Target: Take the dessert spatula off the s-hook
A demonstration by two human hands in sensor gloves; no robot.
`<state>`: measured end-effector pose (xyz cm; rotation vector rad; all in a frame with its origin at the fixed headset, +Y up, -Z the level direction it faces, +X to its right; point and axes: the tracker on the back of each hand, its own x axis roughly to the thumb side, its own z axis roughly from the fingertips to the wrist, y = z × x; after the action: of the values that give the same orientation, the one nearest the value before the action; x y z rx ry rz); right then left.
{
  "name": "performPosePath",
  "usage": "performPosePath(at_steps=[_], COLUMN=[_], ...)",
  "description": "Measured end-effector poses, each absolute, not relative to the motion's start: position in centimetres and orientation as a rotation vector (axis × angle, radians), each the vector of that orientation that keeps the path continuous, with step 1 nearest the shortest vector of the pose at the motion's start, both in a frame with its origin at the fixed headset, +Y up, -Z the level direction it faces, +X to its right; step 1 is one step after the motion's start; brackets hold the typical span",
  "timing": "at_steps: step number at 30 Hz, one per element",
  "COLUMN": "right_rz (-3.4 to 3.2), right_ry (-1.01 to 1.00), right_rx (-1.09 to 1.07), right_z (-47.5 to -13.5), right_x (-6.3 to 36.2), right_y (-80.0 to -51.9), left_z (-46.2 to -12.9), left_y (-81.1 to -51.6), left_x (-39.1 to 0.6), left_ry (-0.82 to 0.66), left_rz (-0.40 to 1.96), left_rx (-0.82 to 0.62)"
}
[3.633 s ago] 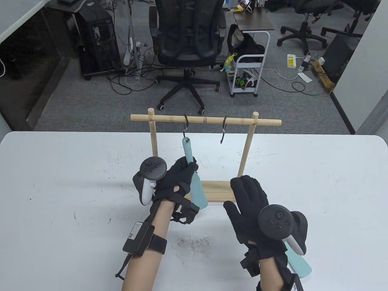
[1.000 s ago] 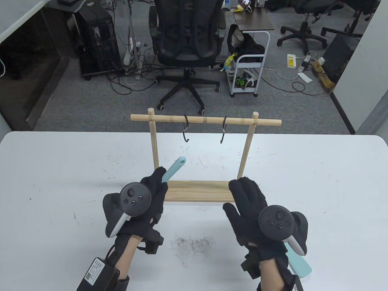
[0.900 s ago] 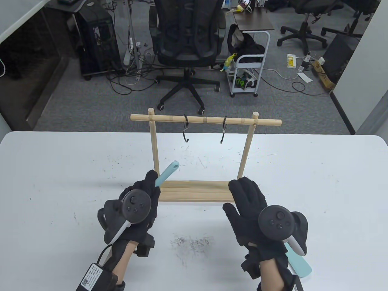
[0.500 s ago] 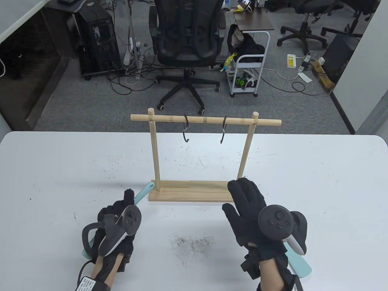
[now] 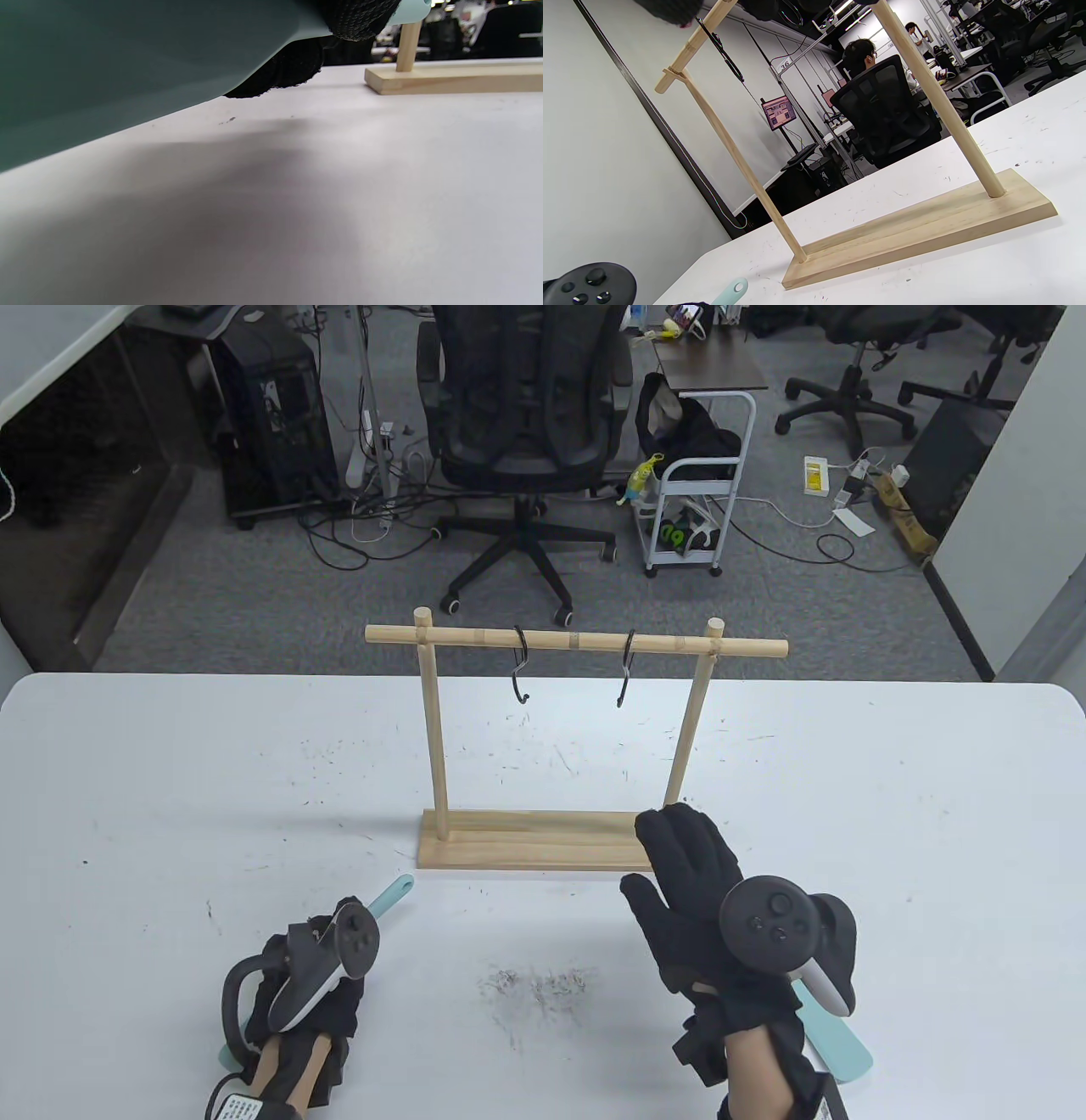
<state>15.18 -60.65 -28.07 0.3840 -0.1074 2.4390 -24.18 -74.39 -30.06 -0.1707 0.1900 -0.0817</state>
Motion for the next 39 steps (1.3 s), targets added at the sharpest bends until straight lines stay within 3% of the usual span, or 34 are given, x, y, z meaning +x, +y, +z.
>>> performPosePath(at_steps=[10, 39], right_rz=[2.437, 2.451], right_ry=[-0.104, -0.075], right_rx=[0.383, 0.380], right_z=[-28.1, -28.4], right_x=[15.2, 14.9], right_y=[-60.7, -60.9], left_z=[-30.7, -32.2], left_y=[-76.9, -77.4], left_x=[-23.7, -23.4], left_ry=[0.218, 0.361], left_rz=[-0.119, -0.272], left_rx=[-0.211, -0.263])
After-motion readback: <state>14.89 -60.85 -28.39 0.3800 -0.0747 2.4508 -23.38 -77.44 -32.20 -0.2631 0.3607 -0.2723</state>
